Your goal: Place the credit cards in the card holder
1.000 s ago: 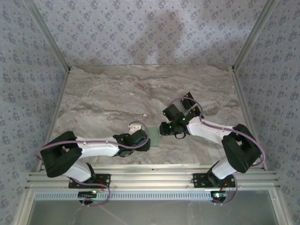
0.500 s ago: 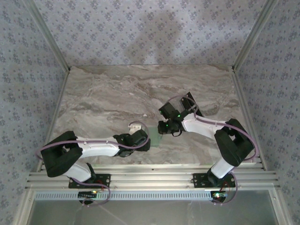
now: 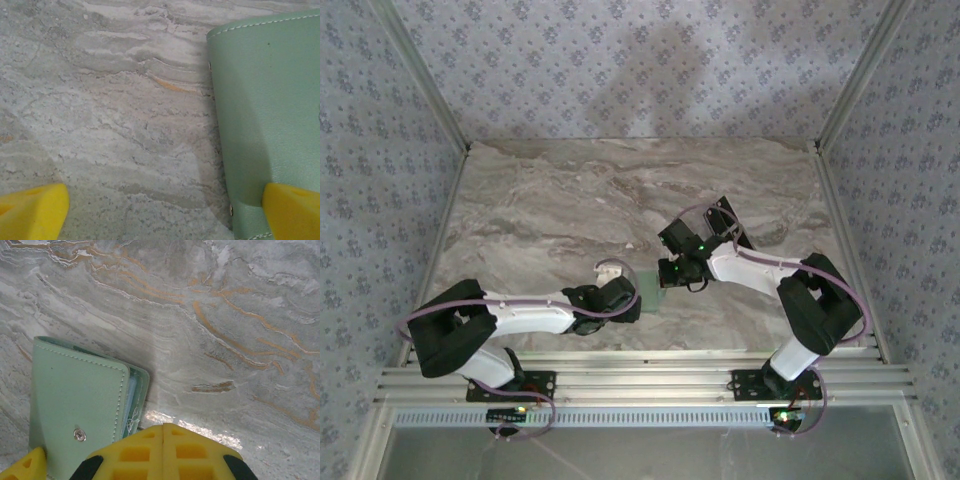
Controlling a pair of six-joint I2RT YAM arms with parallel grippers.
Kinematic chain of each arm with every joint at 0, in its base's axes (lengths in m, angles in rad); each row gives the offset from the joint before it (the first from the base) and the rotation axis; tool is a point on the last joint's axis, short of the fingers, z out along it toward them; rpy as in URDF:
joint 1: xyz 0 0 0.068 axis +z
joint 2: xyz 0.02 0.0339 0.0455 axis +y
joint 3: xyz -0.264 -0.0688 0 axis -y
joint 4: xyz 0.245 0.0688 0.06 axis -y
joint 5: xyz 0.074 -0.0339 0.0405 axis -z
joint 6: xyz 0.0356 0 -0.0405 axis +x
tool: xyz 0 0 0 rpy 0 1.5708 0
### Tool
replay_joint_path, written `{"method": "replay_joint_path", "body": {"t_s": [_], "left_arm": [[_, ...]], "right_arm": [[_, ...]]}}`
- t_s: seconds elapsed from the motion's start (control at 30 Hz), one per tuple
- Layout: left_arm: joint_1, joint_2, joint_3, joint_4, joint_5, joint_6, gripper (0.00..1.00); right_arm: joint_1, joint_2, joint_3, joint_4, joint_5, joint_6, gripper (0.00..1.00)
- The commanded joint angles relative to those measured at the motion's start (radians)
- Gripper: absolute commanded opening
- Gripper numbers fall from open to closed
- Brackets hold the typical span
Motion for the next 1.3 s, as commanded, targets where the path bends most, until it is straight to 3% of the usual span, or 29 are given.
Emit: {"method": "replay_joint_path", "body": {"t_s": [0.0, 0.1, 0.2, 0.3, 0.4, 0.67, 1.13, 1.27], "left_arm": [[-0.002, 0.041, -0.003, 0.029, 0.035, 0.01, 1.0], [-0.002, 0.041, 0.0, 0.026, 0.036, 0.012, 1.0], [-0.002, 0.042, 0.006, 0.021, 0.034, 0.016, 1.0], [-0.002, 0.043, 0.011, 0.02, 0.036, 0.016, 1.0], [-0.002, 0.044, 0.011, 0.023, 0.035, 0.016, 1.0], [-0.001, 0.059, 0.02, 0.033, 0.039, 0.012, 1.0], [-0.001, 0.06, 0.022, 0.03, 0.04, 0.01, 1.0], [-0.001, 0.062, 0.024, 0.029, 0.041, 0.012, 1.0]], "right_arm": [[0.012, -0.034, 0.0, -0.019, 0.005, -0.004, 0.0], [0.014, -0.062, -0.002, -0.025, 0.012, 0.009, 0.0], [0.018, -0.099, -0.005, -0.038, 0.028, 0.023, 0.31], [0.027, -0.123, -0.012, -0.047, 0.035, 0.032, 0.43], [0.035, -0.112, -0.016, -0.053, 0.039, 0.032, 0.46], [0.034, -0.039, -0.019, -0.049, 0.043, 0.023, 0.44], [0.013, -0.007, -0.02, -0.024, 0.033, 0.011, 0.13], [0.014, -0.014, -0.027, -0.018, 0.028, 0.011, 0.12]]}}
